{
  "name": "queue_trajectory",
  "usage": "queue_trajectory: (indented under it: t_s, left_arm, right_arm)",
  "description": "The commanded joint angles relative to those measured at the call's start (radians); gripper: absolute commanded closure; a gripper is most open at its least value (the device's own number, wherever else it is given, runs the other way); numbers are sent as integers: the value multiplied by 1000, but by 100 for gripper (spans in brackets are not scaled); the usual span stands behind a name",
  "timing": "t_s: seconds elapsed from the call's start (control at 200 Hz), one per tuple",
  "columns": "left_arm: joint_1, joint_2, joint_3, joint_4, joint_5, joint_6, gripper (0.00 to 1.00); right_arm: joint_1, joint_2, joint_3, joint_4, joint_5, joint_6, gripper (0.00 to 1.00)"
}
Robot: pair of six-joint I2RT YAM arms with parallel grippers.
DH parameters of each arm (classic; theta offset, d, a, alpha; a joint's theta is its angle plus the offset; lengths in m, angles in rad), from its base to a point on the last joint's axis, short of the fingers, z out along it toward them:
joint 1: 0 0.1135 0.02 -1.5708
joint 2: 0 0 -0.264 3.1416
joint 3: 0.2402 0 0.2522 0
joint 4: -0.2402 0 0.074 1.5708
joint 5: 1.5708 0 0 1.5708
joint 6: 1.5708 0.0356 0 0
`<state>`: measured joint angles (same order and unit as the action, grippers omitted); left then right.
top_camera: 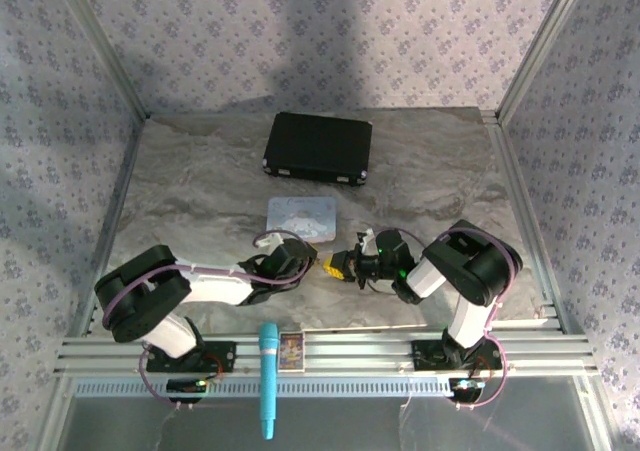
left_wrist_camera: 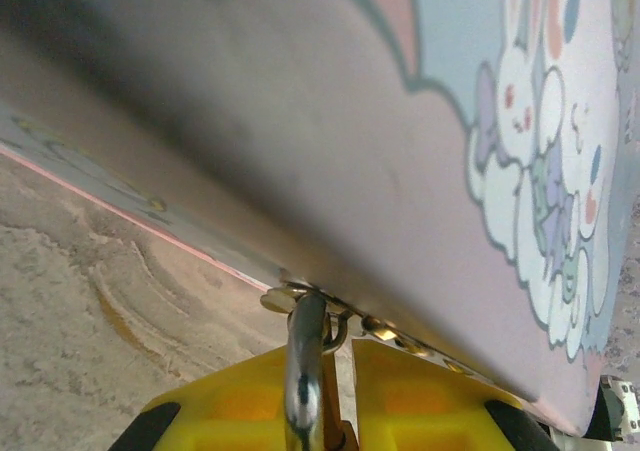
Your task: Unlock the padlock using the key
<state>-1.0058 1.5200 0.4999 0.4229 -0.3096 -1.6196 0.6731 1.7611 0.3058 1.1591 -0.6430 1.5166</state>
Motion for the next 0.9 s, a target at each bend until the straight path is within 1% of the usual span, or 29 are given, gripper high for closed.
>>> queue_trajectory:
  t_s: [0.0, 0.18, 0.4, 0.685, 0.895]
  left_arm:
    - [-7, -16, 8, 93, 60, -91, 99]
    - [1, -13, 11, 108, 68, -116, 99]
    - [4, 5, 16, 158, 90, -135, 99]
    - [8, -15, 29, 137, 98, -135, 99]
    - [9, -51, 31, 149, 133, -114, 100]
  right_arm:
    - [18, 19, 12, 78, 18, 19, 100]
    - [13, 40, 1, 141, 37, 35, 100]
    - [31, 46, 21, 210, 49, 51, 100]
    - [11, 71, 24, 232, 18, 55, 100]
    - [-40, 95, 60, 231, -34, 53, 100]
